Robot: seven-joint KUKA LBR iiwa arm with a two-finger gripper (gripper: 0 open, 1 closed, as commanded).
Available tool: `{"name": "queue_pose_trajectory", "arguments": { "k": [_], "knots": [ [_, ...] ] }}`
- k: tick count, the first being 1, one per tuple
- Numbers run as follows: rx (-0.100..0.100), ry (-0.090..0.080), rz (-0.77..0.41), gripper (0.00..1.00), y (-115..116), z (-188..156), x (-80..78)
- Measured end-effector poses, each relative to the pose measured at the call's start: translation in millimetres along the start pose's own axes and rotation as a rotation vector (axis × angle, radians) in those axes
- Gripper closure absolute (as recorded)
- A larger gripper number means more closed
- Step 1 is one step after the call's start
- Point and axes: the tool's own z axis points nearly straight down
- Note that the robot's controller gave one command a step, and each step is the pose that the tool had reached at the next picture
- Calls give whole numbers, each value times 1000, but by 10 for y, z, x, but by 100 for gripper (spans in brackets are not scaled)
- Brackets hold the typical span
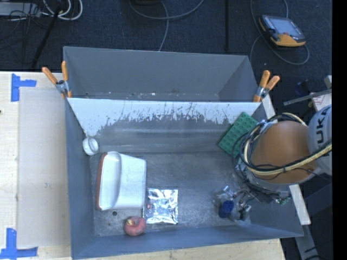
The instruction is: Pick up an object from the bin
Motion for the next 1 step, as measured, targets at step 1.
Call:
{"name": "queue_pose_trajectory", "arguments": {
  "k": [1],
  "knots": [
    [6,-4,3,100,112,-1358,60]
  ]
}}
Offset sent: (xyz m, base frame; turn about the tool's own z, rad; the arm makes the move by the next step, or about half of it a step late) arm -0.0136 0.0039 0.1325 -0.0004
